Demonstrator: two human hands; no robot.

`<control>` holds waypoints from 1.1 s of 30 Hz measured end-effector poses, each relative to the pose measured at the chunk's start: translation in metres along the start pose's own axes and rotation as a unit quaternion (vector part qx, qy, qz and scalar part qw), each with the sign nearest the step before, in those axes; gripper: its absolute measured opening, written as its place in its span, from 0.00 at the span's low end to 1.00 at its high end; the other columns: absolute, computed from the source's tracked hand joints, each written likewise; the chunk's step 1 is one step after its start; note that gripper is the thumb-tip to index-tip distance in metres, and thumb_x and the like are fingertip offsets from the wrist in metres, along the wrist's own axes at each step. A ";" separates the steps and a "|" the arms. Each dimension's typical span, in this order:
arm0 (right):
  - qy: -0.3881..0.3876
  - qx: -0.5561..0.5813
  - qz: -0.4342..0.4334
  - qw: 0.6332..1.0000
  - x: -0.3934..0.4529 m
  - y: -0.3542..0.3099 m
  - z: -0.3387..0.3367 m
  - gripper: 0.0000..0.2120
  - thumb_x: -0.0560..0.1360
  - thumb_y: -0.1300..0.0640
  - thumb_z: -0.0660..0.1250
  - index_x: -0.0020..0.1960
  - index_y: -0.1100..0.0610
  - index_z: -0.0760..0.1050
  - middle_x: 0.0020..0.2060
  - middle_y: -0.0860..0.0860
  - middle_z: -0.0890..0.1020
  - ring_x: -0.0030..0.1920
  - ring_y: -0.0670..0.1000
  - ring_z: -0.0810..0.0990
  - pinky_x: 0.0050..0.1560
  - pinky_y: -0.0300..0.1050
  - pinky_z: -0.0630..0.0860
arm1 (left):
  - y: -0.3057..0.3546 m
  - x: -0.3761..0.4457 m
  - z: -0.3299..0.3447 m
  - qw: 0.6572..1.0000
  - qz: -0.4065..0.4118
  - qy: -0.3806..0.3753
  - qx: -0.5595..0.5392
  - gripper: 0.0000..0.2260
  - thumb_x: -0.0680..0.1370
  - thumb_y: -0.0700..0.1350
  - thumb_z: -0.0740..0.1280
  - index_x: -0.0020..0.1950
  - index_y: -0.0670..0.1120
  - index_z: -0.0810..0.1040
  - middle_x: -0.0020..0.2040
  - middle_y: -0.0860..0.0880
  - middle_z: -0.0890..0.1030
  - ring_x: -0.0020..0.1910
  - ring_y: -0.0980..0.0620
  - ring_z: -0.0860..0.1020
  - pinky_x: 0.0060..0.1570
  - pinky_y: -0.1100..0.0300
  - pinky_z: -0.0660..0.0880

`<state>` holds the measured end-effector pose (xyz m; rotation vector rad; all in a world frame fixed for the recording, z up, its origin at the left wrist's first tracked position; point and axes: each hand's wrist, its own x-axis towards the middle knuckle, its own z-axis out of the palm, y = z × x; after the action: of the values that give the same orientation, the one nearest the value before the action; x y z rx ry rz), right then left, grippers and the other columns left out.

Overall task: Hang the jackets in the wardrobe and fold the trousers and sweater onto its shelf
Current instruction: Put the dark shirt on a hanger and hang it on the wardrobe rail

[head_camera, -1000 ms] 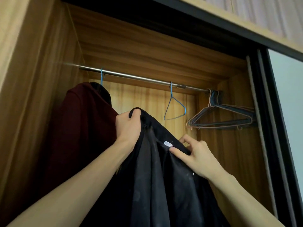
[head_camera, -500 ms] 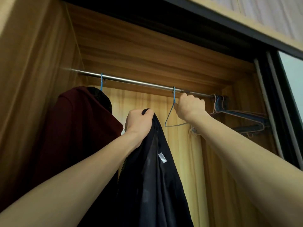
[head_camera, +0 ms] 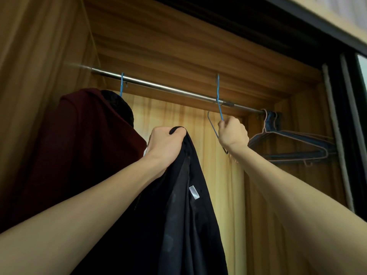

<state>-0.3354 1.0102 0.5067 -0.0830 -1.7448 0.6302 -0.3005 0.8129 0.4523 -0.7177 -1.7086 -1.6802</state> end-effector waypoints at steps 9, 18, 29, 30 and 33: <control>-0.085 0.085 0.014 0.993 -0.090 0.051 -0.025 0.14 0.83 0.44 0.64 0.41 0.48 0.68 0.39 0.52 0.81 0.45 0.59 0.77 0.49 0.54 0.76 | 0.007 -0.022 0.001 0.999 0.006 0.039 0.026 0.17 0.76 0.49 0.68 0.27 0.50 0.72 0.27 0.51 0.70 0.25 0.53 0.70 0.23 0.65 0.65; -0.091 0.233 0.046 0.967 -0.153 0.076 -0.075 0.18 0.85 0.44 0.61 0.44 0.54 0.79 0.29 0.49 0.73 0.28 0.44 0.68 0.35 0.48 0.69 | 0.049 -0.072 0.006 1.000 0.002 0.028 0.000 0.11 0.71 0.44 0.71 0.34 0.37 0.78 0.27 0.49 0.74 0.24 0.53 0.74 0.24 0.62 0.71; -0.083 0.309 0.093 0.943 -0.222 0.086 -0.147 0.18 0.86 0.47 0.61 0.43 0.56 0.78 0.28 0.52 0.68 0.31 0.53 0.64 0.29 0.44 0.61 | 0.071 -0.163 0.012 0.999 -0.027 -0.029 0.023 0.12 0.74 0.42 0.71 0.31 0.45 0.75 0.24 0.52 0.69 0.22 0.54 0.68 0.23 0.67 0.66; -0.082 0.310 0.096 0.942 -0.230 0.086 -0.157 0.18 0.85 0.46 0.62 0.43 0.56 0.78 0.29 0.53 0.67 0.31 0.54 0.63 0.30 0.45 0.60 | 0.074 -0.171 0.011 0.999 -0.032 -0.034 0.021 0.12 0.74 0.41 0.71 0.31 0.45 0.74 0.25 0.52 0.69 0.22 0.54 0.68 0.23 0.66 0.66; -0.067 0.297 0.089 0.948 -0.253 0.090 -0.199 0.19 0.83 0.43 0.64 0.41 0.55 0.78 0.27 0.49 0.66 0.28 0.51 0.62 0.27 0.41 0.58 | 0.082 -0.195 0.006 0.997 -0.054 -0.053 0.005 0.15 0.75 0.41 0.70 0.29 0.46 0.74 0.26 0.49 0.72 0.22 0.52 0.70 0.23 0.66 0.68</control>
<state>-0.1059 1.0641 0.2698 0.2307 -1.6167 1.2955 -0.1110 0.8319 0.3588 -0.7336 -1.8587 -1.7320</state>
